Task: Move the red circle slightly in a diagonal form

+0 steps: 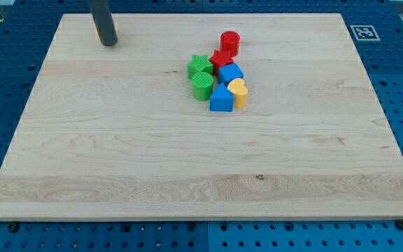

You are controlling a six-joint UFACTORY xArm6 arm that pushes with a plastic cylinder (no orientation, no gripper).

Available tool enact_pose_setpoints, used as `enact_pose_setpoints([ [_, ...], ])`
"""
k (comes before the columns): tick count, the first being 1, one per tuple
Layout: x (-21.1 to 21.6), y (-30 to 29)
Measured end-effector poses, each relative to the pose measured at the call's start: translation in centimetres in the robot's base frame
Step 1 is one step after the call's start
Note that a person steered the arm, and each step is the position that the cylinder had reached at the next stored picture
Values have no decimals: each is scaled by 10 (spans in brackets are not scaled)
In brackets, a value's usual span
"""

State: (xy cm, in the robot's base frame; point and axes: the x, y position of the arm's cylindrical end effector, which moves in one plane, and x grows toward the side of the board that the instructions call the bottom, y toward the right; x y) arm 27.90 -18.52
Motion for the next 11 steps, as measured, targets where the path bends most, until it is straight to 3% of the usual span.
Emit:
enact_pose_setpoints([
  [2,15,7],
  [6,10,102],
  [7,5,102],
  [9,-43,194],
  [11,6,221],
])
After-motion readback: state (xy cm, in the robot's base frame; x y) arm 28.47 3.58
